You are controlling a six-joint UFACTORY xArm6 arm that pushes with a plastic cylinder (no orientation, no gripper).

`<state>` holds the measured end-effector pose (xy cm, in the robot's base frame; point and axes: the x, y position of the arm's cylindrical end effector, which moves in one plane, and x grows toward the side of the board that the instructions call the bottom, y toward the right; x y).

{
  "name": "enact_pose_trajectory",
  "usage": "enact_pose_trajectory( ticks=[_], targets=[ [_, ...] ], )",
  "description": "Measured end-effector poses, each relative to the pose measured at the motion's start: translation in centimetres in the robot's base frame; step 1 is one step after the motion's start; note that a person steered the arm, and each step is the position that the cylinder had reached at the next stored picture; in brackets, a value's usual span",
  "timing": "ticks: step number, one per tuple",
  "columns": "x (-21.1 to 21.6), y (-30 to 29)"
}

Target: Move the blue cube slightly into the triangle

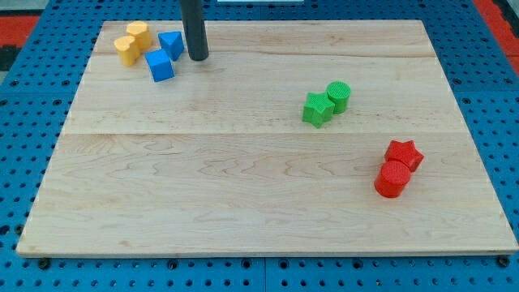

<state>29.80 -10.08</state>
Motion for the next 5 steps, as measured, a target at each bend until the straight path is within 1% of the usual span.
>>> enact_pose_trajectory(
  ticks=[1,2,3,4,5],
  targets=[
    [2.6,-2.0],
    [2.9,-5.5],
    [1.1,-5.2],
    [3.5,-3.3],
    [3.7,-5.3]
  ],
)
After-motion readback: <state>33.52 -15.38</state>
